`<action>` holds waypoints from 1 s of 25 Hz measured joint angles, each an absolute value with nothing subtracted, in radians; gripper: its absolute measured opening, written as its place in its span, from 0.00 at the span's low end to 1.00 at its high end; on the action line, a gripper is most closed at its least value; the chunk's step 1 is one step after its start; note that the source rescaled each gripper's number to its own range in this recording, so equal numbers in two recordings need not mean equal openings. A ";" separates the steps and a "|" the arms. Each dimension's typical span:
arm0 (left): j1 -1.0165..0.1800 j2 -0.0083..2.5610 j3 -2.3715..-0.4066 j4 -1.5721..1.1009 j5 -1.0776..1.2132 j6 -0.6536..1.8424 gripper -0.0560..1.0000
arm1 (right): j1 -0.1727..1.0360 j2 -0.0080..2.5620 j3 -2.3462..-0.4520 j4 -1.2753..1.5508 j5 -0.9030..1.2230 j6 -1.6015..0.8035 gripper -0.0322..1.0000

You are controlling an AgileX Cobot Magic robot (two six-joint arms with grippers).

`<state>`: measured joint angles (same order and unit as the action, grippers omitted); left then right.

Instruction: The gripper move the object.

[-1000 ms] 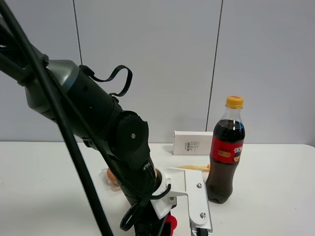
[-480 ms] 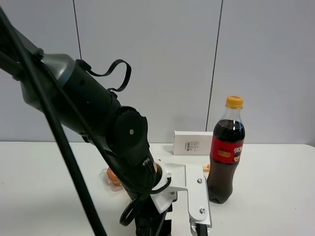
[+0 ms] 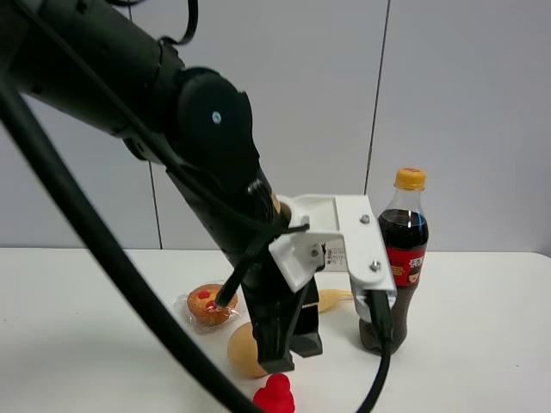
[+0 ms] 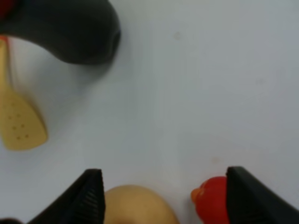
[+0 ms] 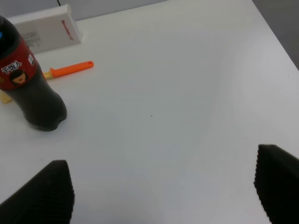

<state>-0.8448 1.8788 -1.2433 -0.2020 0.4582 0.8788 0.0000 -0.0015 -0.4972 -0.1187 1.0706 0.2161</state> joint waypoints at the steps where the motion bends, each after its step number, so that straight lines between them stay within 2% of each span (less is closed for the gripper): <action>1: -0.845 1.857 -1.254 -0.171 0.476 0.836 0.41 | 0.000 -0.002 -0.497 -0.119 1.071 0.216 1.00; 6: -0.836 1.765 -1.322 -0.021 0.611 0.600 0.41 | 0.000 -0.002 -0.497 -0.119 1.071 0.216 1.00; 8: -0.825 1.724 -1.349 0.038 0.682 0.479 0.46 | 0.000 -0.002 -0.497 -0.119 1.071 0.216 1.00; 10: -0.812 1.683 -1.360 0.081 0.735 0.379 0.58 | 0.000 -0.002 -0.497 -0.119 1.071 0.216 1.00; 13: -0.788 1.619 -1.361 0.150 0.822 0.235 0.86 | 0.000 -0.002 -0.497 -0.119 1.071 0.216 1.00; 15: -0.778 1.579 -1.361 0.214 0.895 0.161 0.96 | 0.000 -0.002 -0.497 -0.119 1.071 0.216 1.00; 18: -0.775 1.522 -1.361 0.281 0.992 0.082 1.00 | 0.000 -0.002 -0.497 -0.119 1.071 0.216 1.00; 25: -0.683 1.355 -1.361 0.325 1.178 -0.183 1.00 | 0.000 -0.002 -0.497 -0.119 1.071 0.216 1.00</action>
<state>-0.6829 1.3553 -1.3611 0.3253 1.1782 -0.1825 0.0000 -0.0015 -0.4972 -0.1187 1.0706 0.2161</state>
